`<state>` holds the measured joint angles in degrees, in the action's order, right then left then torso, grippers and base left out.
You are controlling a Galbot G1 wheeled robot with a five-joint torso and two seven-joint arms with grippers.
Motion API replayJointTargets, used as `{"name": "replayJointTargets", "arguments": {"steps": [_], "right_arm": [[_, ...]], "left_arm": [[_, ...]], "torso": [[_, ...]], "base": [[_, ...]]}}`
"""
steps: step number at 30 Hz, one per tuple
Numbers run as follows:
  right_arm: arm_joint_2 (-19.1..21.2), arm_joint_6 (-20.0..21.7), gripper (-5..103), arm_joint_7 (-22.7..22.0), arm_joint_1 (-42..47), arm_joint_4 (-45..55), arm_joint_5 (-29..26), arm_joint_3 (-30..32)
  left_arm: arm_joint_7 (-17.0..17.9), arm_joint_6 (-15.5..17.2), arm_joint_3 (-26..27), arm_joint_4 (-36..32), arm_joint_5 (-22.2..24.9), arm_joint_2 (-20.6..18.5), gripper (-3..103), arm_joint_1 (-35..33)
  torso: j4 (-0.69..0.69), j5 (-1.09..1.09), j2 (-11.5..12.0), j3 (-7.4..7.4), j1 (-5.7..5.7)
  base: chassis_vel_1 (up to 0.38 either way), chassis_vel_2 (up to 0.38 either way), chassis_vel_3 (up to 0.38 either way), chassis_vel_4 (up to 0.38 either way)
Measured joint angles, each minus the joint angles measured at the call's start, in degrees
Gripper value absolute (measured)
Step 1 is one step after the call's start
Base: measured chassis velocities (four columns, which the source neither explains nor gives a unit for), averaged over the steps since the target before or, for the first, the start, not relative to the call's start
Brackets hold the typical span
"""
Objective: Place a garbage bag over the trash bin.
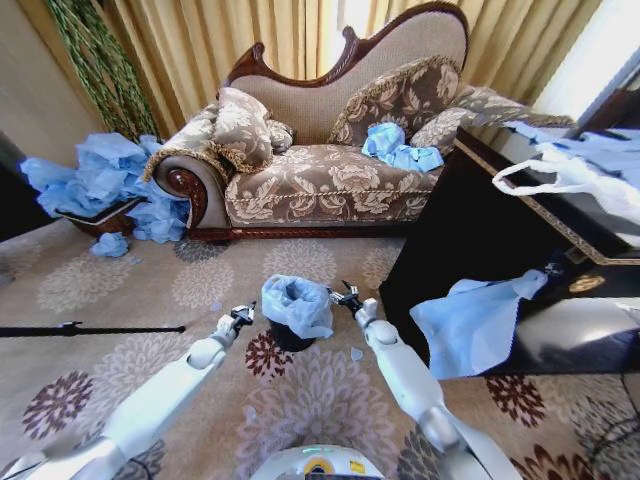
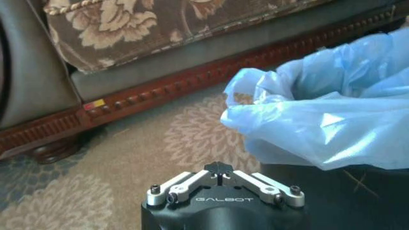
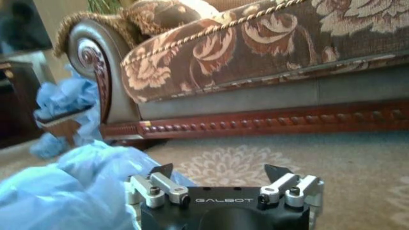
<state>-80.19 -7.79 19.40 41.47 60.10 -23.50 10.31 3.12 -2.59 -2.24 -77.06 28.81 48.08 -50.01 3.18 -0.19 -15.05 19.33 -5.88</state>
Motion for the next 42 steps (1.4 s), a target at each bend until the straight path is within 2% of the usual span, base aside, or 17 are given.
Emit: {"name": "replayJointTargets", "arguments": {"steps": [3,6,7,10,11,13,15,16,18,19,22,23,27,29,34,40,42], "right_arm": [[-0.09,0.62,99,-0.69,0.36,0.83,-0.51,0.11],[-1.16,1.48,100,-1.35,-0.78,-1.43,-0.11,-0.40],[-1.16,1.48,100,-1.35,-0.78,-1.43,-0.11,-0.40],[-2.11,2.20,100,-1.76,-1.58,-2.79,-0.20,-0.56],[-2.11,2.20,100,-1.76,-1.58,-2.79,-0.20,-0.56],[-2.21,2.59,100,-1.77,-1.88,-3.37,-0.12,-0.77],[-2.21,2.79,100,-1.77,-2.13,-3.62,-0.19,-0.95],[-2.21,2.79,100,-1.77,-2.13,-3.62,-0.19,-0.95],[-2.20,2.95,100,-1.78,-2.38,-3.87,-0.20,-1.03],[-2.20,2.95,100,-1.78,-2.38,-3.87,-0.20,-1.03],[-1.86,3.08,100,-1.78,-2.59,-3.95,-0.16,-1.41],[-1.86,3.08,100,-1.78,-2.59,-3.95,-0.16,-1.41],[-1.56,3.14,100,-1.77,-2.55,-4.13,0.03,-1.68],[-1.46,3.14,100,-1.74,-2.39,-4.13,0.08,-1.71],[-1.21,3.14,100,-1.64,-2.08,-4.57,0.26,-1.66],[-1.23,3.12,100,-1.63,-1.77,-4.91,0.47,-1.54],[-1.23,3.08,100,-1.62,-1.68,-5.12,0.53,-1.58]], "left_arm": [[0.36,0.61,0.93,-1.74,1.75,-0.76,0,-0.74],[2.62,6.54,3.17,-11.98,12.89,-3.88,1,-2.90],[2.62,6.54,3.17,-11.98,12.89,-3.88,1,-2.90],[8.97,17.57,6.04,-26.41,26.81,-9.58,17,-5.51],[8.97,17.57,6.04,-26.41,26.81,-9.58,17,-5.51],[15.25,26.91,7.59,-34.52,36.91,-13.60,28,-5.82],[20.02,33.21,7.72,-38.41,44.29,-15.15,39,-4.35],[20.02,33.21,7.72,-38.41,44.29,-15.15,39,-4.35],[24.68,37.88,5.58,-39.13,49.35,-13.62,44,-1.42],[24.68,37.88,5.58,-39.13,49.35,-13.62,44,-1.42],[30.39,40.40,1.01,-37.29,52.93,-8.77,61,3.02],[30.39,40.40,1.01,-37.29,52.93,-8.77,61,3.02],[40.57,40.23,-2.02,-33.74,61.55,-2.64,82,7.20],[42.64,39.86,-2.17,-32.75,63.56,-1.40,88,7.91],[48.37,37.90,-2.65,-29.78,68.63,1.79,92,10.35],[51.54,36.56,-3.19,-26.36,70.21,4.69,89,12.75],[54.61,36.26,-3.66,-24.64,70.97,6.00,89,13.80]], "torso": [[-0.02,-0.02,0.00,0.00,0.00],[-0.01,-0.01,0.00,0.00,0.00],[-0.01,-0.01,0.00,0.00,0.00],[-0.02,0.00,0.00,0.00,0.00],[-0.02,0.00,0.00,0.00,0.00],[-0.03,0.02,0.00,0.00,0.00],[-0.02,0.02,0.00,0.00,0.00],[-0.02,0.02,0.00,0.00,0.00],[-0.02,0.01,0.00,0.00,0.00],[-0.02,0.01,0.00,0.00,0.00],[0.01,-0.03,0.00,0.01,-0.01],[0.01,-0.03,0.00,0.01,-0.01],[-0.01,0.00,0.00,0.01,-0.01],[-0.01,0.00,0.00,0.01,-0.01],[-0.01,0.00,0.00,0.01,-0.01],[-0.01,0.00,0.00,0.01,-0.01],[0.00,0.00,0.00,0.01,-0.01]], "base": [[0.000,0.000,0.000,0.000],[0.000,0.000,0.000,0.000],[0.000,0.000,0.000,0.000],[0.000,0.000,0.000,0.000],[0.000,0.000,0.000,0.000],[0.000,0.000,0.000,0.000],[0.000,0.000,0.000,0.000],[0.000,0.000,0.000,0.000],[0.000,0.000,0.000,0.000],[0.000,0.000,0.000,0.000],[0.000,0.000,0.000,0.000],[0.000,0.000,0.000,0.000],[0.000,0.000,0.000,0.000],[0.000,0.000,0.000,0.000],[0.000,0.000,0.000,0.000],[0.000,0.000,0.000,0.000],[0.000,0.000,0.000,0.000]]}}
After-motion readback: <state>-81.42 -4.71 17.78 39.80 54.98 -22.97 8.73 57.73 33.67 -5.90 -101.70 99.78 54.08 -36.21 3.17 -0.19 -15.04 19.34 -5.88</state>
